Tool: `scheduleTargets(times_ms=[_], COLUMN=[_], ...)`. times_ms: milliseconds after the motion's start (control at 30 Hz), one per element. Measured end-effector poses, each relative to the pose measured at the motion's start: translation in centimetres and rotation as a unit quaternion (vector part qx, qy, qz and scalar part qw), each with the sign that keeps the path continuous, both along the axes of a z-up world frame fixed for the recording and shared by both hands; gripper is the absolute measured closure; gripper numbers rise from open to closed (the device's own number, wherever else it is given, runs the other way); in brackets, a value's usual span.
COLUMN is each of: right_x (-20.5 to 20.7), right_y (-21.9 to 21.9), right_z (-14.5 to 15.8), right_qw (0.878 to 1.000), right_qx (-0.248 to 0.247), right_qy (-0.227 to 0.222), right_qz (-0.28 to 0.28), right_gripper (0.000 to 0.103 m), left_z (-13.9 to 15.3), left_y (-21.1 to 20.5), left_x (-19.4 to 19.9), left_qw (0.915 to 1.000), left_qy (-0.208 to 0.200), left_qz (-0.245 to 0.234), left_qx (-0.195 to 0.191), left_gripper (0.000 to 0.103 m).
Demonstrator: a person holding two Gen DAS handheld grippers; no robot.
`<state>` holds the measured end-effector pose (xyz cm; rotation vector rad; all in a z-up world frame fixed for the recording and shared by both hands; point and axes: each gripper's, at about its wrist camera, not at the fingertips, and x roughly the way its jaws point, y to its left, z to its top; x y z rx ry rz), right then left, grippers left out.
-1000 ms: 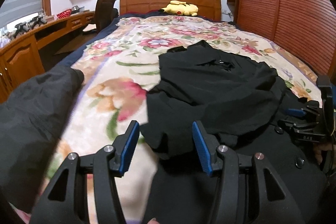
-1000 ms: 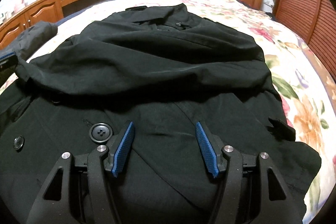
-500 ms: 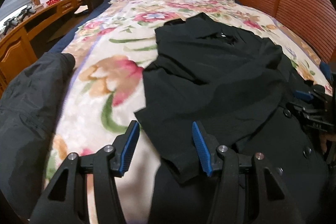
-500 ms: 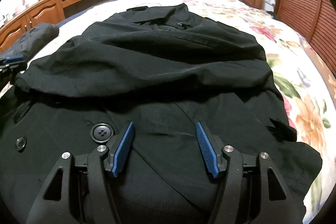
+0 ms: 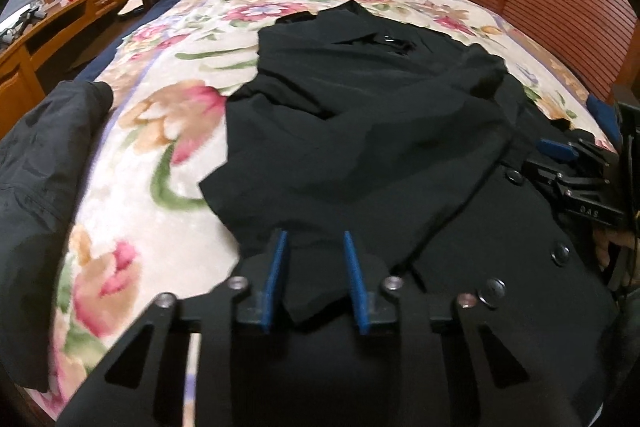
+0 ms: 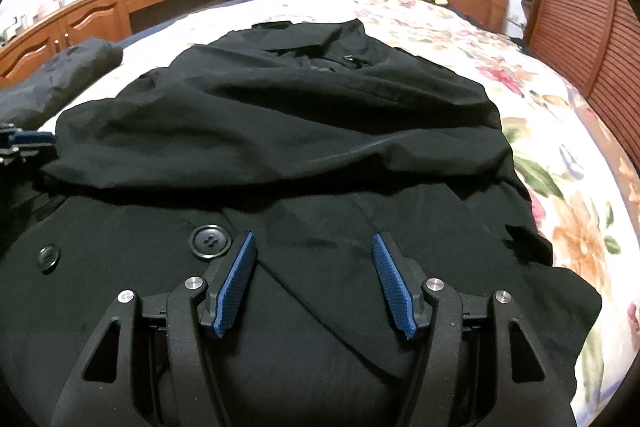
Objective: Fold large clothes
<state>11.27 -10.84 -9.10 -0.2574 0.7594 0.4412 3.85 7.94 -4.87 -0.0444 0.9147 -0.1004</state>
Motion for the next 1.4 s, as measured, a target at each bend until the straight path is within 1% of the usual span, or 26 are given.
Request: scheduleTargets(times_ms=[33, 133, 200, 333, 467, 500, 533, 633, 733, 867, 933, 1000, 1133, 1267, 1300, 1333, 1367, 1400], right_x=[-0.1, -0.5, -0.8, -1.3, -1.5, -1.6, -1.6, -1.6, -1.6, -1.7, -1.7, -1.8, -1.7, -1.7, -1.8, -1.8, -1.8, -1.8], right_y=[-0.1, -0.7, -0.9, -1.3, -1.5, -1.4, -1.5, -1.5, -1.5, -1.4, -1.3, -1.3, -1.2, -1.1, -1.1, -1.2, -1.2, -1.2], right_z=[0.1, 0.3, 0.4, 0.4, 0.4, 0.4, 0.3, 0.3, 0.3, 0.3, 0.2, 0.2, 0.2, 0.2, 0.2, 0.2, 0.2, 0.3], right_qw=[1.000, 1.000, 1.000, 1.000, 1.000, 1.000, 1.000, 1.000, 1.000, 1.000, 1.000, 1.000, 1.000, 1.000, 1.000, 1.000, 1.000, 1.000], right_qx=[0.004, 0.014, 0.018, 0.021, 0.021, 0.020, 0.019, 0.017, 0.017, 0.012, 0.009, 0.007, 0.005, 0.005, 0.005, 0.005, 0.004, 0.005], right_qy=[0.000, 0.001, 0.001, 0.000, -0.002, -0.003, -0.003, -0.003, -0.003, -0.004, -0.005, -0.005, -0.005, -0.005, -0.006, -0.006, -0.007, -0.008], right_qz=[0.001, 0.003, 0.005, 0.006, 0.003, 0.003, 0.003, 0.004, 0.004, 0.005, 0.007, 0.009, 0.010, 0.010, 0.009, 0.009, 0.009, 0.009], right_gripper=[0.041, 0.041, 0.041, 0.041, 0.041, 0.041, 0.041, 0.041, 0.041, 0.041, 0.041, 0.041, 0.041, 0.041, 0.041, 0.041, 0.041, 0.041], left_z=[0.0, 0.3, 0.6, 1.6, 3.3, 3.6, 3.9, 3.7, 2.4, 0.1, -0.7, -1.4, -2.5, -2.7, -2.7, -2.7, -2.6, -2.5], left_y=[-0.3, -1.1, -1.7, -2.4, -1.9, -1.7, -1.6, -1.1, -0.4, 0.2, 0.2, 0.1, 0.2, 0.0, 0.1, 0.1, 0.2, 0.2], left_x=[-0.2, -0.9, -1.6, -3.2, -4.1, -4.2, -4.4, -4.1, -3.4, -2.1, -1.6, -1.3, -1.1, -1.3, -1.4, -1.6, -1.8, -2.1], left_qw=[0.9999, 0.9998, 0.9996, 0.9991, 0.9981, 0.9975, 0.9964, 0.9961, 0.9971, 0.9983, 0.9981, 0.9978, 0.9978, 0.9983, 0.9986, 0.9991, 0.9995, 0.9996], left_qy=[0.003, 0.000, -0.006, -0.025, -0.053, -0.058, -0.065, -0.059, -0.041, -0.001, 0.010, 0.017, 0.022, 0.021, 0.021, 0.018, 0.017, 0.014], left_qz=[-0.007, -0.020, -0.026, -0.032, -0.008, -0.003, 0.002, 0.008, 0.019, 0.033, 0.036, 0.038, 0.049, 0.044, 0.039, 0.031, 0.024, 0.021], left_qx=[-0.009, -0.005, 0.000, 0.010, 0.030, 0.041, 0.054, 0.065, 0.061, 0.048, 0.049, 0.052, 0.040, 0.031, 0.028, 0.022, 0.014, 0.009], left_gripper=[0.092, 0.101, 0.103, 0.103, 0.103, 0.099, 0.091, 0.079, 0.076, 0.072, 0.069, 0.068, 0.067, 0.067, 0.069, 0.078, 0.081, 0.089])
